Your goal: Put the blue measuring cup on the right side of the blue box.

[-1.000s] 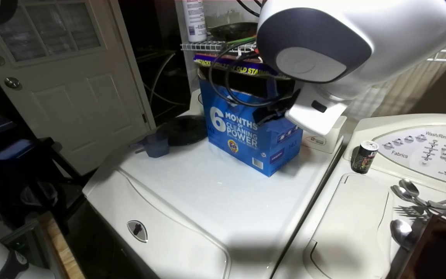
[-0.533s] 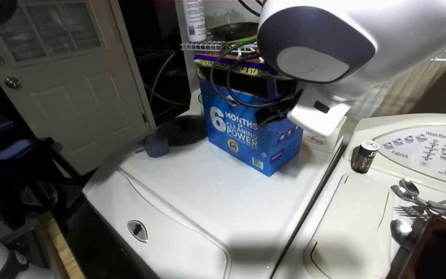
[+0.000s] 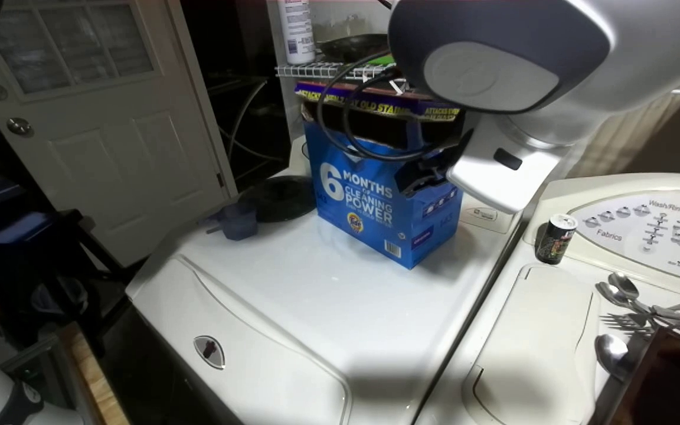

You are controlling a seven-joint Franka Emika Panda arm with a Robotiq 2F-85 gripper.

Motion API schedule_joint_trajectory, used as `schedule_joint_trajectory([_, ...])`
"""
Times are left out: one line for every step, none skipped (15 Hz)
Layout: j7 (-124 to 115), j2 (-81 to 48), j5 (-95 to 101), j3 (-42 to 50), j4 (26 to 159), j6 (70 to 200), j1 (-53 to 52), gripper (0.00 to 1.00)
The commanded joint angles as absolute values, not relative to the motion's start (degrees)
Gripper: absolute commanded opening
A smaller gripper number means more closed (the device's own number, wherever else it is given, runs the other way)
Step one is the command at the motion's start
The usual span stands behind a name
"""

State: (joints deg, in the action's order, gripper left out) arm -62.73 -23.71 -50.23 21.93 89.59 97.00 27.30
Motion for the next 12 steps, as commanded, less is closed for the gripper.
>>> schedule_joint_trajectory([-63.15, -18.46, -47.19, 23.05, 94.04, 98.21, 26.71, 1.0])
schedule_joint_trajectory([-63.34, -17.36, -46.22, 23.46, 94.79, 98.8, 26.54, 1.0])
schedule_joint_trajectory([-63.46, -16.18, -45.03, 23.88, 95.57, 99.45, 26.29, 1.0])
schedule_joint_trajectory([-63.72, -15.12, -43.53, 24.31, 96.2, 100.15, 26.09, 1.0])
schedule_joint_trajectory([-63.88, -13.99, -41.97, 24.6, 96.63, 100.54, 26.03, 1.0])
schedule_joint_trajectory([-64.41, -12.9, -40.49, 24.92, 97.27, 101.66, 25.86, 1.0])
schedule_joint_trajectory([-65.09, -11.87, -38.96, 25.18, 97.61, 101.77, 25.89, 1.0])
schedule_joint_trajectory([-65.61, -10.7, -37.55, 25.38, 98.03, 102.21, 25.88, 1.0])
schedule_joint_trajectory([-66.42, -9.86, -36.57, 25.58, 98.67, 102.67, 25.96, 1.0])
schedule_joint_trajectory([-67.74, -8.94, -35.0, 25.72, 98.53, 101.91, 25.98, 1.0])
schedule_joint_trajectory([-68.77, -8.04, -33.87, 25.83, 99.17, 101.63, 26.06, 1.0])
schedule_joint_trajectory([-70.03, -7.16, -32.62, 25.93, 99.55, 100.71, 26.15, 1.0])
